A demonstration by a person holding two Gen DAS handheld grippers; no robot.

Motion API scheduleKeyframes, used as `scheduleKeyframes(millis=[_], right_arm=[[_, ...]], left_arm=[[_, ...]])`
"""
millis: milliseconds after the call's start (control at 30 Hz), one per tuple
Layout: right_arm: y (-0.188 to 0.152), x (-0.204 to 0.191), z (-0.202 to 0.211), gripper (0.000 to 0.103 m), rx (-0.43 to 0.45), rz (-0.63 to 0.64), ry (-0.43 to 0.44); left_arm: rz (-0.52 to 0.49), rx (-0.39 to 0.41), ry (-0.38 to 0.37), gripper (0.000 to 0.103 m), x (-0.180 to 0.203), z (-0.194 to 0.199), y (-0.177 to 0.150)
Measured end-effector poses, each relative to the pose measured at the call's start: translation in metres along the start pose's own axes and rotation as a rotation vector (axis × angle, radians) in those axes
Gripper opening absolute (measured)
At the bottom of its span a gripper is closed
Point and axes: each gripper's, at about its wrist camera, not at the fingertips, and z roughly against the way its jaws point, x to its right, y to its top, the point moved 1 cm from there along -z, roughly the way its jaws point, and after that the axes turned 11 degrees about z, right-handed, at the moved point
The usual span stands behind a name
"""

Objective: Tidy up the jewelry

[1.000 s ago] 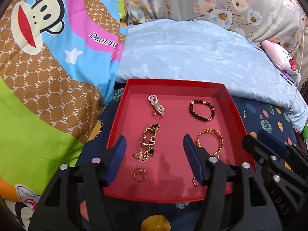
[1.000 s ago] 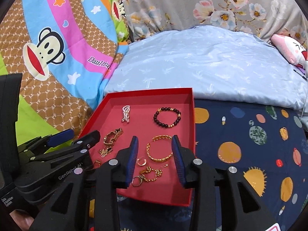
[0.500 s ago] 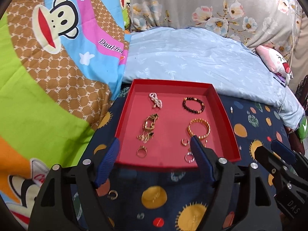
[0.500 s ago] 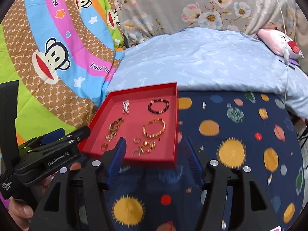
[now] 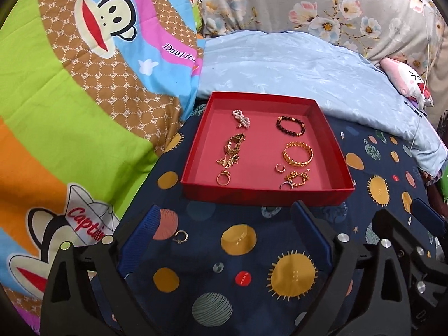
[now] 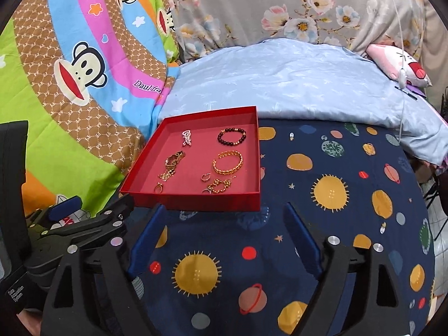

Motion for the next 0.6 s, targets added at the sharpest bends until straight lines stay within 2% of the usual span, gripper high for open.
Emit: scheduleKeyframes(millis=[167,600], right_arm=[[-0.007,-0.005,0.004,0.086,-0.007,0.009,-0.018],[-0.012,-0.013,0.011,0.086,-0.015,0.027,-0.009]], left_arm=[[-0.021,0.009,0.048,0.095,-0.003,0.005,-0.007],[-0.031,0.017,0.086,0.097,-0.009,0.013,-0.012]])
